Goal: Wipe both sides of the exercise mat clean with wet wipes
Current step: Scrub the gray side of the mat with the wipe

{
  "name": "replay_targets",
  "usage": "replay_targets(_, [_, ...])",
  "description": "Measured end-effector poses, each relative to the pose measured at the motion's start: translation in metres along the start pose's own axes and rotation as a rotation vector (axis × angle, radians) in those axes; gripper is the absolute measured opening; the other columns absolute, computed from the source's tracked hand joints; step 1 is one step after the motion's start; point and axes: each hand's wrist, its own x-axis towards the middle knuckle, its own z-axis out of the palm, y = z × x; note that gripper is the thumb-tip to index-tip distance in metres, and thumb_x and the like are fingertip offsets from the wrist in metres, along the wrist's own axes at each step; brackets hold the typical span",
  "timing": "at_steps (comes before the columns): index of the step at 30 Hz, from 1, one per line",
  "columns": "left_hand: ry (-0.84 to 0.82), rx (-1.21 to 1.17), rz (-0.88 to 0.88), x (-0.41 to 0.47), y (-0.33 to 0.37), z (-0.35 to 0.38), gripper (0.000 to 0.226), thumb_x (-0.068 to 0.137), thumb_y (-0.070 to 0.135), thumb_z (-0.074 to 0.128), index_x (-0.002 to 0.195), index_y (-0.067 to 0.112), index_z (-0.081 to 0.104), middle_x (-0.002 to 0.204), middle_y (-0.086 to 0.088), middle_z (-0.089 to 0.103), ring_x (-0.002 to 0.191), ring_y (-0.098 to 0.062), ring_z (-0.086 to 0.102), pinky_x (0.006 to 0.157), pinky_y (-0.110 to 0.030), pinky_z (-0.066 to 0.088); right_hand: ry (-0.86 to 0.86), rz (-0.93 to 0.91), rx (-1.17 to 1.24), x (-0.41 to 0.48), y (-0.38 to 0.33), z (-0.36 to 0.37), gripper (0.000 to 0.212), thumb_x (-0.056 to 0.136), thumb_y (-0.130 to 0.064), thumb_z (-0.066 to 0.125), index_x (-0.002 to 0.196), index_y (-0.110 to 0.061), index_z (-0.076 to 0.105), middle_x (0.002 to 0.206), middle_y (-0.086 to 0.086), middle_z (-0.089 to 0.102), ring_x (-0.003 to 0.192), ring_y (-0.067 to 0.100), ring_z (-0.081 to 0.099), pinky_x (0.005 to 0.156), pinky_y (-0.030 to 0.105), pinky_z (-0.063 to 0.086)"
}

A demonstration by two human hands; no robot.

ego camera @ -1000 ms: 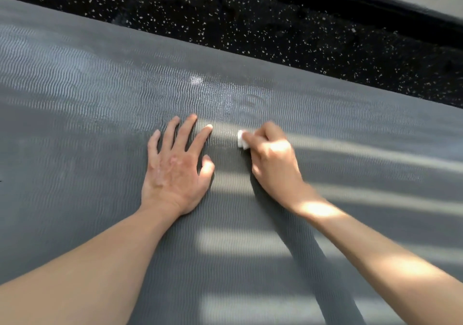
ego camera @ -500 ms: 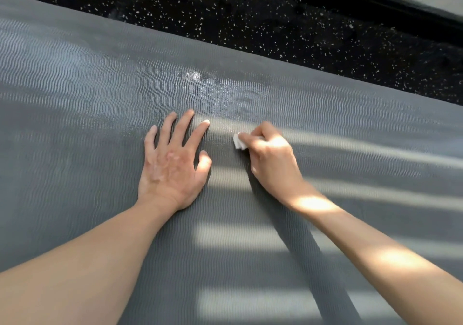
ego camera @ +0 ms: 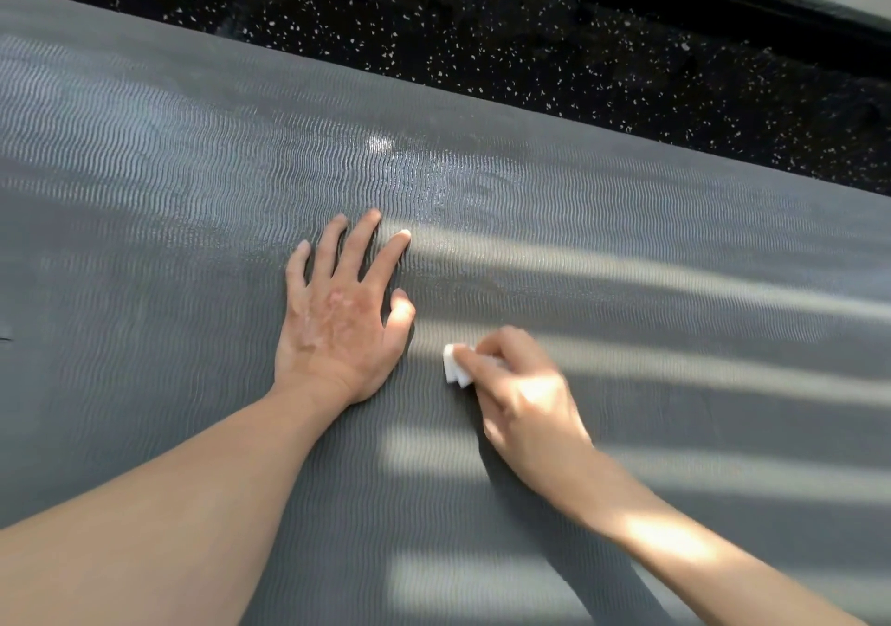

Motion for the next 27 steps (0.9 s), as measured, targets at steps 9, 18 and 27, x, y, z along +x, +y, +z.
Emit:
replay_targets(9, [0.007,-0.011,0.0,-0.001,-0.001,0.002,0.065,0.088,0.046,0.024,0.149,0.028,0.038,0.161,-0.001,0.024,0.148,-0.026,0.018,0.119,-0.05,0.011,0.041,0.027,0.001,-0.008,0.005,0.005,0.021,0.086,-0.003,0.051,0.094,-0.004,0.07,0.08,0.01,0.053,0.069,0.029,0.055,0.057,0.035,0.049])
replay_targets(18, [0.021,-0.009,0.015,0.0,-0.001,0.003,0.065,0.088,0.045,0.025,0.148,0.027,0.039,0.161,-0.002,0.025,0.147,-0.027,0.019,0.119,-0.051,0.013,0.012,0.067,-0.055,-0.021,0.0,0.007,0.026,0.083,-0.009,0.047,0.093,-0.012,0.071,0.081,0.005,0.052,0.07,0.022,0.054,0.056,0.03,0.049])
replay_targets(27, [0.039,-0.028,0.027,0.0,-0.002,0.004,0.064,0.089,0.044,0.025,0.148,0.025,0.038,0.16,-0.003,0.025,0.147,-0.027,0.018,0.119,-0.052,0.011,0.017,0.14,-0.052,-0.032,-0.002,0.007,0.024,0.084,-0.013,0.044,0.089,-0.014,0.068,0.081,-0.001,0.05,0.068,0.016,0.052,0.055,0.03,0.047])
